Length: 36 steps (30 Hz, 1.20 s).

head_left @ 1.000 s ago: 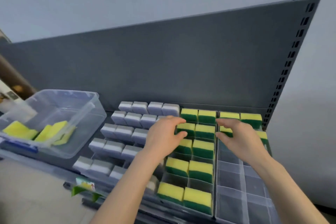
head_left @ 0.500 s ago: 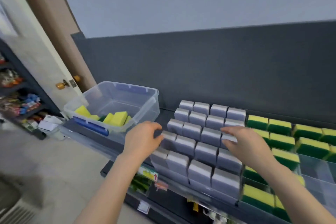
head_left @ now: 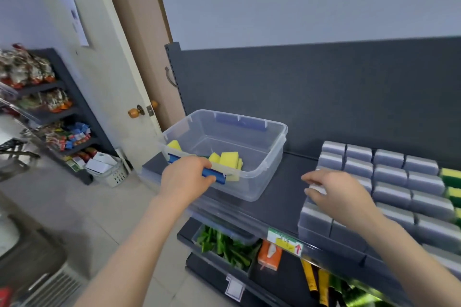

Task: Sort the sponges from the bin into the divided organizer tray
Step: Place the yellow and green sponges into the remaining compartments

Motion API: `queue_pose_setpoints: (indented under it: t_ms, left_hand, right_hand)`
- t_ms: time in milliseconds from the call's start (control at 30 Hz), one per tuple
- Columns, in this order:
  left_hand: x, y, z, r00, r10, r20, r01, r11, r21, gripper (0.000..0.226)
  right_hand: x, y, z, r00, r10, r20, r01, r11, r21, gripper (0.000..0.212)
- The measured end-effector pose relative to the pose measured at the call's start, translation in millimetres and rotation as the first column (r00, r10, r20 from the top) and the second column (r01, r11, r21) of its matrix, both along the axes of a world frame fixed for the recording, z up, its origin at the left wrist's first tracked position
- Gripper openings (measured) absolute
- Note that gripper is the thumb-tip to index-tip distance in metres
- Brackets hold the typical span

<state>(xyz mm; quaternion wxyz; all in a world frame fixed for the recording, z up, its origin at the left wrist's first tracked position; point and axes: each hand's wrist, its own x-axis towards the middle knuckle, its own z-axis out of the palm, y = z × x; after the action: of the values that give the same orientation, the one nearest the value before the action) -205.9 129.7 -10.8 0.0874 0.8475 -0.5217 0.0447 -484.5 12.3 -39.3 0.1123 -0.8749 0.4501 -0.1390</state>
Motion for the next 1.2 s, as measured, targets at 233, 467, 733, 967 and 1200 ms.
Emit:
queue_pose_setpoints:
  t_ms: [233, 467, 733, 967, 1200]
  left_hand:
    - [37, -18, -17, 0.998, -0.062, -0.016, 0.062, 0.998, -0.010, 0.034]
    - [79, -42, -29, 0.999, -0.045, -0.027, 0.044, 0.999, -0.031, 0.027]
    - [144, -101, -15, 0.995, -0.072, 0.070, 0.069, 0.997, 0.034, 0.034]
    - [176, -149, -36, 0.997, -0.071, 0.021, 0.069, 0.994, 0.087, 0.039]
    - [196, -171, -60, 0.993, -0.091, -0.070, 0.099, 0.988, 0.117, 0.042]
  right_hand:
    - [43, 0, 4, 0.999, 0.030, -0.020, -0.030, 0.999, -0.019, 0.033]
    - [101, -31, 3, 0.991, 0.116, 0.070, -0.118, 0.993, 0.025, 0.032]
    - [182, -83, 1, 0.965, 0.174, 0.197, -0.189, 0.980, 0.063, 0.030]
    - [231, -118, -14, 0.936, 0.340, 0.095, -0.347, 0.935, 0.072, 0.033]
    - [257, -122, -41, 0.872, 0.474, -0.123, -0.454, 0.877, 0.158, 0.039]
